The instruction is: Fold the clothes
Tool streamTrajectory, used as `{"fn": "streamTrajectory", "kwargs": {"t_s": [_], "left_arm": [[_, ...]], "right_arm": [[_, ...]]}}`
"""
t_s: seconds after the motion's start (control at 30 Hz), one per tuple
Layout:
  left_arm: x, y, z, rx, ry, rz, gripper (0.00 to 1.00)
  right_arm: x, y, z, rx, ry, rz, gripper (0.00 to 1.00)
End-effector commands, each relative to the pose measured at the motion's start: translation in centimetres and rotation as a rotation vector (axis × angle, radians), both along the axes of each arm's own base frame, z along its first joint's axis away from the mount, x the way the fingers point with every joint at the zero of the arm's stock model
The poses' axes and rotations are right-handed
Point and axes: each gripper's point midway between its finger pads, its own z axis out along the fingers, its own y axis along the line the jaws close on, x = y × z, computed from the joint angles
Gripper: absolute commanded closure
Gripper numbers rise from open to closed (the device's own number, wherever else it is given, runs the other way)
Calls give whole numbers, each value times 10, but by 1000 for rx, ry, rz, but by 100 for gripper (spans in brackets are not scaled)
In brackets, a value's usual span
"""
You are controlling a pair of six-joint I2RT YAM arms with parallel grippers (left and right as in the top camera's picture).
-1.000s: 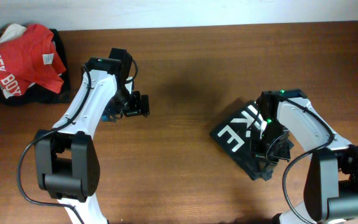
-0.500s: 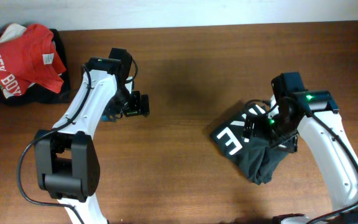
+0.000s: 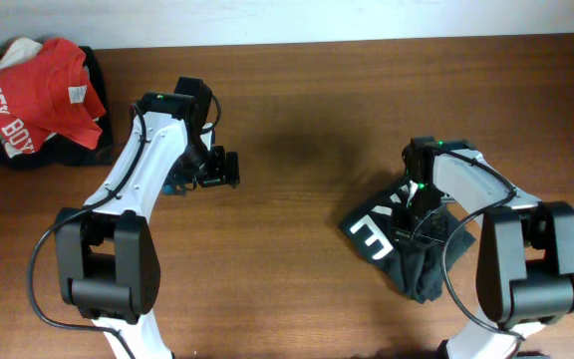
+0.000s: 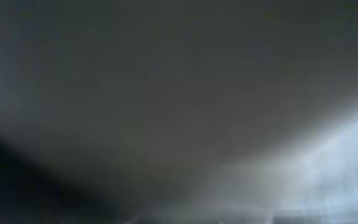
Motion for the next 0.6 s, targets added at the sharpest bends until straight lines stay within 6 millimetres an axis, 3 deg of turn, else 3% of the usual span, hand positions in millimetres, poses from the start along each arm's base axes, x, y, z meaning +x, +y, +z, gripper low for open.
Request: {"fn": "streamTrajectory", "kwargs": {"t_s": [0.0,0.03,0.07,0.1,0.13,0.17,0.23,0.3,0.33,0.47,0.57], "left_arm": [[10,-28,4,-146,-40,-33,1],[25,-57,12,-289,-118,-124,1],[33,-83,20,-388,-178,-200,1],[35,-108,26,-452,-219,-271,1],[34,-127,27,-473,-237,-315,1],[27,-159,27,-542,-239,-380,1],[15,-205,16,-653,-220,-468,1],[-2,-245,-16,-702,-175,-550,1],[-11,-258,-21,-751,-152,-582,1],[-60,-308,-48,-886,-42,-709,1],[-72,-330,-67,-926,-44,-764,1]], "right_arm": [[24,-12,74,-77,-209,-3,96],[30,-11,123,-67,-334,-4,63],[31,-11,155,-60,-417,-7,7],[32,-11,188,-48,-518,-12,1],[31,-2,211,8,-582,-18,1],[31,14,237,112,-660,17,1],[31,21,261,160,-741,42,1],[24,20,267,161,-760,53,1],[22,20,267,160,-756,58,1],[19,20,265,159,-741,60,1],[17,18,264,151,-730,60,1]]}}
